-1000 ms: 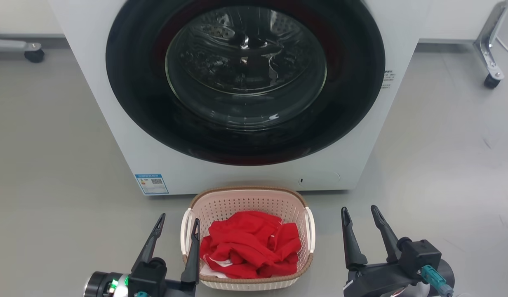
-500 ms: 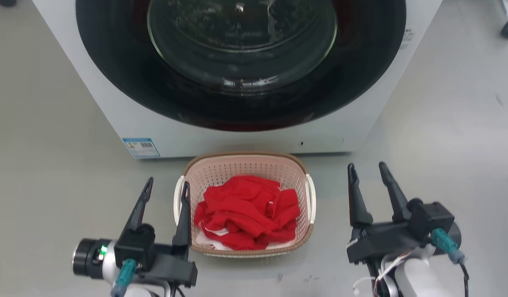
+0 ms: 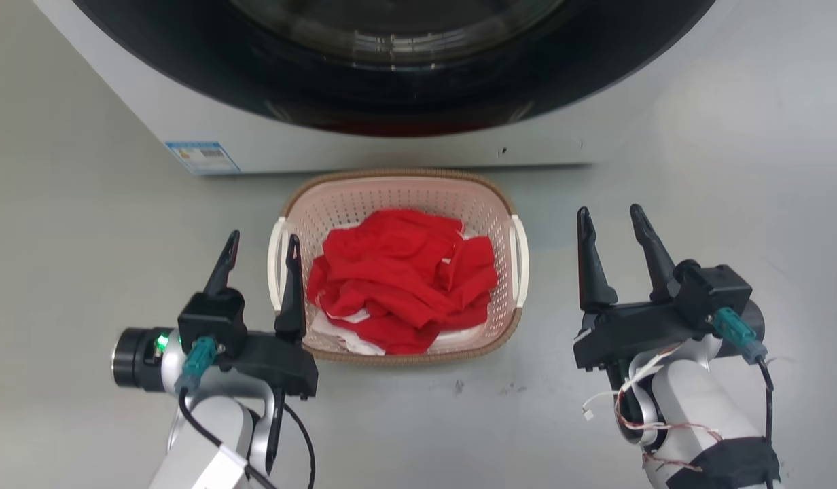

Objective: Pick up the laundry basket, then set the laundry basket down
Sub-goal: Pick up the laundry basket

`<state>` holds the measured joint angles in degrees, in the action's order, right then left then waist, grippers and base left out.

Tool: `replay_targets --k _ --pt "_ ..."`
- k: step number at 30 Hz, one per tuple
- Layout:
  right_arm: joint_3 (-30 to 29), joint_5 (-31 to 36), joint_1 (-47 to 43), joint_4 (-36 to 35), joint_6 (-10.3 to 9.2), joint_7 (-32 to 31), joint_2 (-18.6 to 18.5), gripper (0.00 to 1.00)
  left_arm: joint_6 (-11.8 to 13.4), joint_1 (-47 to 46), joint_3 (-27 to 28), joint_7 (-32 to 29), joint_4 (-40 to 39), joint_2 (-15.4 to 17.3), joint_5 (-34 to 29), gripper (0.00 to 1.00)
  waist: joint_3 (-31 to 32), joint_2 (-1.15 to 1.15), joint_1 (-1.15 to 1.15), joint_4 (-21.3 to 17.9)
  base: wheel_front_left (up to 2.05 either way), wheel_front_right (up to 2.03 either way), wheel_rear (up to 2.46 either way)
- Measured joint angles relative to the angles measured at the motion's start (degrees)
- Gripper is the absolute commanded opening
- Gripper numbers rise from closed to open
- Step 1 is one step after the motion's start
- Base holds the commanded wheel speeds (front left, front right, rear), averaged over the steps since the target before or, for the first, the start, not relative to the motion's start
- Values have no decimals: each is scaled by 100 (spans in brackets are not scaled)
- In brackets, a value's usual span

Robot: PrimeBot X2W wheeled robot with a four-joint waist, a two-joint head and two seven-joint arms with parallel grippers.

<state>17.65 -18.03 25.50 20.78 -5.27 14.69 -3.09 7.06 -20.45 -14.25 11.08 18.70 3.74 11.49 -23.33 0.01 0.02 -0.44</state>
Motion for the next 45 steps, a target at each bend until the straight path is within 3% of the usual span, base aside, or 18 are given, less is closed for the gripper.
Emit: replay_targets --k 25,34,45 --pt "-145 -1 1739 1150 23 -44 -29 100 -212 -1774 73 -427 1450 -80 309 100 -2121 0 -1 110 0 0 0" --pt "124 -37 2160 1510 24 -42 -49 100 -211 -2321 233 -383 2026 -135 508 100 -2882 0 -1 204 0 0 0" --pt "375 -311 2412 1807 23 -38 -59 100 -236 -2678 257 -169 2568 -160 525 100 -3227 0 -2 313 0 0 0"
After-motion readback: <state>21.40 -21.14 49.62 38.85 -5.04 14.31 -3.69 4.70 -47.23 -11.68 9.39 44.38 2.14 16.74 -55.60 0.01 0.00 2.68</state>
